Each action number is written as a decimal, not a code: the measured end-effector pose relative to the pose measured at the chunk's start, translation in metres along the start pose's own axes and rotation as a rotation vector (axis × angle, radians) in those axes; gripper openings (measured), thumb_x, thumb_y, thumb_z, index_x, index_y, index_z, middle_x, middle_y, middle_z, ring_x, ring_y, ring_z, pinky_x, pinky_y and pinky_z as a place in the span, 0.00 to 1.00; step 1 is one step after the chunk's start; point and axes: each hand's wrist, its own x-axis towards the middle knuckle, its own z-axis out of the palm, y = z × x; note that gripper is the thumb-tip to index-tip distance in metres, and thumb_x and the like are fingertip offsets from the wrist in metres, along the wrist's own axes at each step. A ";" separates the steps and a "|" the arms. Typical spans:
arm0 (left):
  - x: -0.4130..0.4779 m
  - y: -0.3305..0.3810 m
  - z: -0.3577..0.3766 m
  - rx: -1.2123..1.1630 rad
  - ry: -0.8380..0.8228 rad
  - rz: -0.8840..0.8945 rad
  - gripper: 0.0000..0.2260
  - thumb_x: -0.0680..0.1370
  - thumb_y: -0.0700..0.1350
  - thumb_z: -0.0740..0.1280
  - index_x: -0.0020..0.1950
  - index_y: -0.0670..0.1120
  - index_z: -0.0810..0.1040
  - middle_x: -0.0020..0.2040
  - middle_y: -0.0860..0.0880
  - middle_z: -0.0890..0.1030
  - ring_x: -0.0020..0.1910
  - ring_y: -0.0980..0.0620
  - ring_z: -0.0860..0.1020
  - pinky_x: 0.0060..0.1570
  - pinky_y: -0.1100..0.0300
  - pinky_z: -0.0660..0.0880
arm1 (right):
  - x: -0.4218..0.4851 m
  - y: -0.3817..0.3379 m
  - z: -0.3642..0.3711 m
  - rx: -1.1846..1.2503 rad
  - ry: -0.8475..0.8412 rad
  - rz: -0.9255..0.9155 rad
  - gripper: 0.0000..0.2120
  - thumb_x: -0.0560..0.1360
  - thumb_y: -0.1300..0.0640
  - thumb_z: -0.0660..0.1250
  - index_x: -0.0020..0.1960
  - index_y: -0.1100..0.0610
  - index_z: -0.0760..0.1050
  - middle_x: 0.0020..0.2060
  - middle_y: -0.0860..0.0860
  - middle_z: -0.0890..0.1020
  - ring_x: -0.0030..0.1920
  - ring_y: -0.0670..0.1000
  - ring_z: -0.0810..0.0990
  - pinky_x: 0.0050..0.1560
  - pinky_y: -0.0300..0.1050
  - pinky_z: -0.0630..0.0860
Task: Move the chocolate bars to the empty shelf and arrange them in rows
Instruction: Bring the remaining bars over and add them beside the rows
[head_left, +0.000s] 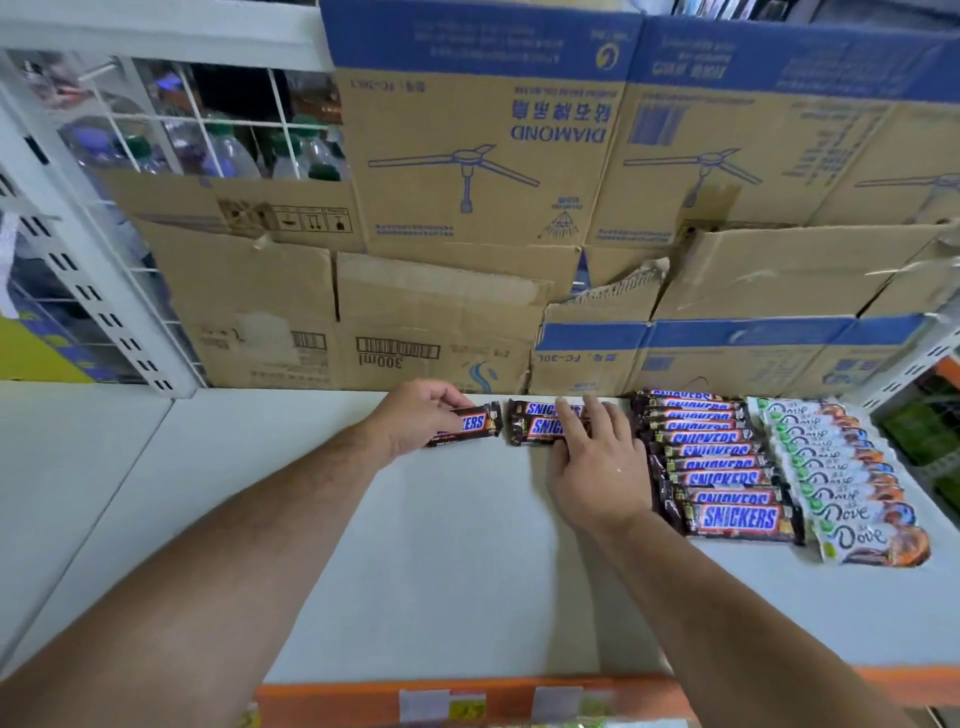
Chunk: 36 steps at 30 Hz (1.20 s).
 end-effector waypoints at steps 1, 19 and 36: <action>-0.001 -0.002 0.001 0.016 0.005 0.018 0.10 0.72 0.34 0.70 0.43 0.49 0.82 0.40 0.49 0.84 0.34 0.57 0.78 0.31 0.68 0.71 | -0.003 -0.005 -0.004 -0.001 0.021 -0.005 0.25 0.73 0.50 0.56 0.69 0.52 0.69 0.66 0.55 0.72 0.66 0.59 0.69 0.54 0.57 0.74; 0.011 -0.037 -0.012 0.569 0.245 0.408 0.15 0.70 0.48 0.73 0.56 0.47 0.81 0.54 0.51 0.76 0.56 0.50 0.70 0.59 0.59 0.67 | -0.062 -0.063 -0.003 0.134 0.069 -0.085 0.08 0.68 0.52 0.61 0.44 0.53 0.74 0.42 0.49 0.76 0.46 0.55 0.72 0.42 0.51 0.71; 0.024 -0.050 -0.013 0.519 0.360 0.479 0.15 0.66 0.42 0.68 0.52 0.46 0.81 0.48 0.49 0.77 0.50 0.46 0.71 0.53 0.57 0.70 | -0.061 -0.069 -0.006 0.179 0.098 -0.069 0.08 0.67 0.56 0.61 0.44 0.55 0.76 0.42 0.50 0.78 0.45 0.57 0.73 0.41 0.52 0.72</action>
